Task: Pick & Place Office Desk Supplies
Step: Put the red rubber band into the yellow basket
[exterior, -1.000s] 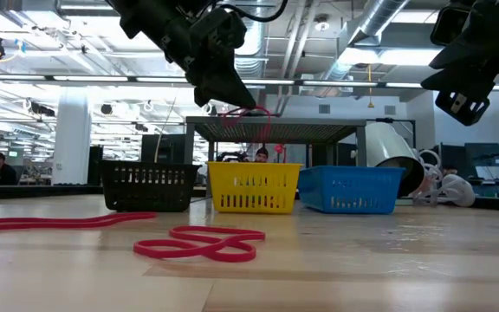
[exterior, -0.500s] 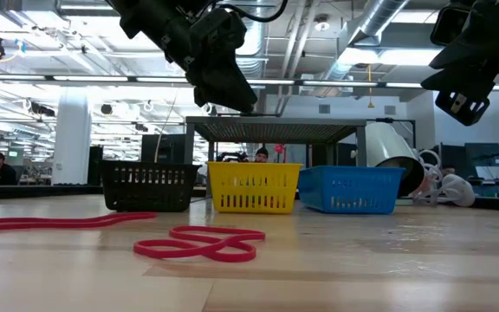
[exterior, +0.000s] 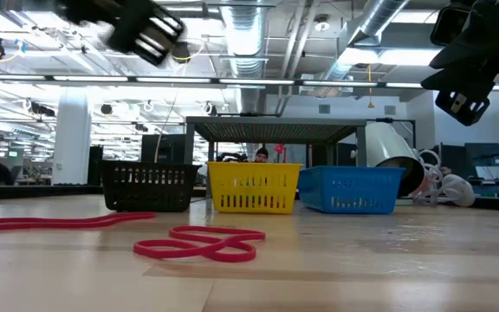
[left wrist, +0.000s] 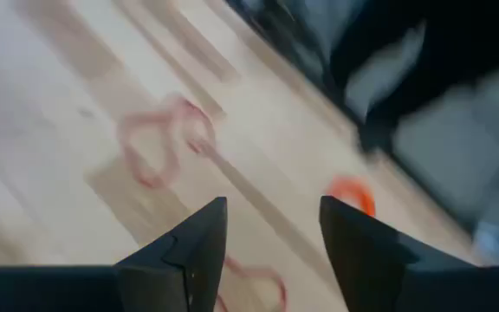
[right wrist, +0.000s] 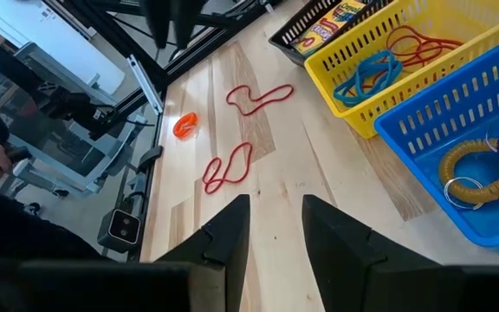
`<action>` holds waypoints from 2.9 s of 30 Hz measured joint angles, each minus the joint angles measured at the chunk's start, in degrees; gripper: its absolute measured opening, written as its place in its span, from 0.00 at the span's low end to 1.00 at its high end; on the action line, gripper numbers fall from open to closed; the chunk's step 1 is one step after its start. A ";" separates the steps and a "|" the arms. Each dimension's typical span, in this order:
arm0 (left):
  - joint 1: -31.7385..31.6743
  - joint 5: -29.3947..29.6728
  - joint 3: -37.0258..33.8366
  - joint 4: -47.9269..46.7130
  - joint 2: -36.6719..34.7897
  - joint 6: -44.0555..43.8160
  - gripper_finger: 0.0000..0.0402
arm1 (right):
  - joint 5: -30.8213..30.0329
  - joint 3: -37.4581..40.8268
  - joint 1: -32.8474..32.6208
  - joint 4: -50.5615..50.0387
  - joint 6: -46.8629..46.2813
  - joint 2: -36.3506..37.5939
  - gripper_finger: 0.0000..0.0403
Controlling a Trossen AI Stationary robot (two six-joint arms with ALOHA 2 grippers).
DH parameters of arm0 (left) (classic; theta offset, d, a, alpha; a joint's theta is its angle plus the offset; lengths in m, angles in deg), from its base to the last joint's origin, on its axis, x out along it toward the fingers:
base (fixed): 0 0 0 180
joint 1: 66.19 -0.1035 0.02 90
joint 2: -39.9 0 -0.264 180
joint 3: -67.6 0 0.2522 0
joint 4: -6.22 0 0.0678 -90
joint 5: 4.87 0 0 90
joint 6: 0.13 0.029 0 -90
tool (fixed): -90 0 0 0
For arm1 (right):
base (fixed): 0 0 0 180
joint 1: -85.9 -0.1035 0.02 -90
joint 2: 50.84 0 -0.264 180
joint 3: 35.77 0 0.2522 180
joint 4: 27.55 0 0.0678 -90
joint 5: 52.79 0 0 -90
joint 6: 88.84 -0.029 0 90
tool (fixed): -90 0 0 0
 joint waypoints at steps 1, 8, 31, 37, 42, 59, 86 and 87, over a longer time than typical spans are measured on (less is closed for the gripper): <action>2.84 2.93 0.00 -1.92 -0.49 1.66 0.44 | 0.00 0.00 -0.02 -0.04 0.00 0.00 0.26; 15.65 16.95 0.00 -2.36 -1.44 2.03 0.43 | 0.00 0.00 -0.01 -0.05 0.01 0.00 0.26; 10.82 25.99 -0.02 -2.38 14.11 -41.10 0.44 | 0.00 0.00 -0.02 -0.04 0.00 0.00 0.26; 10.63 27.88 -0.04 -1.98 14.77 -44.07 0.43 | 0.00 0.00 0.00 -0.05 0.00 0.01 0.26; 10.96 30.45 -0.04 -1.95 14.77 -44.30 0.43 | 0.00 0.00 -0.02 -0.04 0.00 0.00 0.26; 12.58 32.35 0.22 -0.78 20.67 -47.11 0.42 | 0.00 0.00 -0.01 -0.05 0.01 0.00 0.26; 12.10 27.28 -0.02 -0.01 20.40 -45.21 0.00 | 0.00 0.00 -0.01 -0.04 0.01 0.01 0.26; 12.10 27.15 -0.08 0.01 20.11 -45.24 0.00 | 0.00 0.00 -0.02 -0.04 0.00 0.00 0.26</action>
